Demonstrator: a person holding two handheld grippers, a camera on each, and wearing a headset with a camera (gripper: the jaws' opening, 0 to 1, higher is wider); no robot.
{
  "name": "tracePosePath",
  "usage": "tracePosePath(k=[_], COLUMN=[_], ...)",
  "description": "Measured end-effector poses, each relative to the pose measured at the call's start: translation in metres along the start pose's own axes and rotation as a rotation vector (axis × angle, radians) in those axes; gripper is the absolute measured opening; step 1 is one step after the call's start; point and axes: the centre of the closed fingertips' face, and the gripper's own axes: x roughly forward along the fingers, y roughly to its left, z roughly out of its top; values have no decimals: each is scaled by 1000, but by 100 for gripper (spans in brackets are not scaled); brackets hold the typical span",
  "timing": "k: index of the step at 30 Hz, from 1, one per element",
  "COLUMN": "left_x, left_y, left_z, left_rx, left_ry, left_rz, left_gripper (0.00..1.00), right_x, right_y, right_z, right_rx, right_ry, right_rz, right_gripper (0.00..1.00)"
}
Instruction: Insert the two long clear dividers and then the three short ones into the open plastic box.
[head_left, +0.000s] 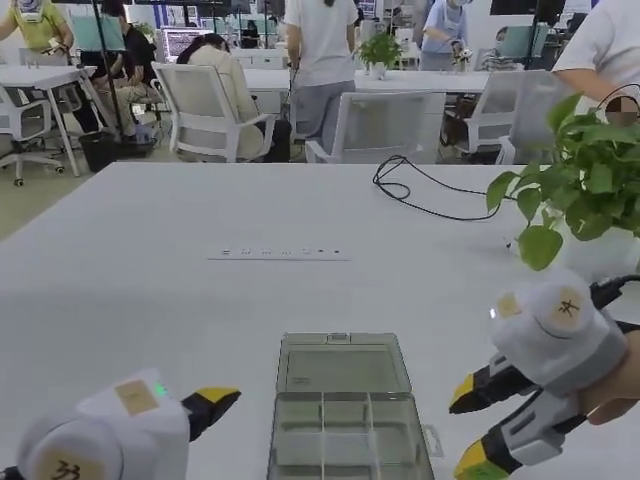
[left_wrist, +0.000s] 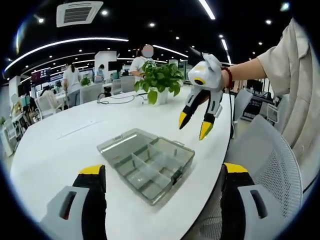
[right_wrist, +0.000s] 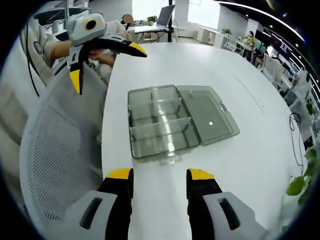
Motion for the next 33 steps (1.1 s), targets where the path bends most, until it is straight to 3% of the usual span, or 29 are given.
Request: tracePosePath(k=[17, 26, 33], left_x=[2, 4, 4], left_y=[4, 7, 5], left_z=[2, 3, 2], left_rx=[3, -8, -12], left_ry=[8, 9, 15], left_rz=[28, 47, 53], left_gripper=[96, 95, 93], right_x=[-25, -29, -29], right_y=[-15, -16, -17], right_z=[-72, -113, -137], right_rx=[62, 70, 30], right_ry=[71, 158, 238], right_rz=[-34, -19, -5], right_gripper=[45, 45, 45])
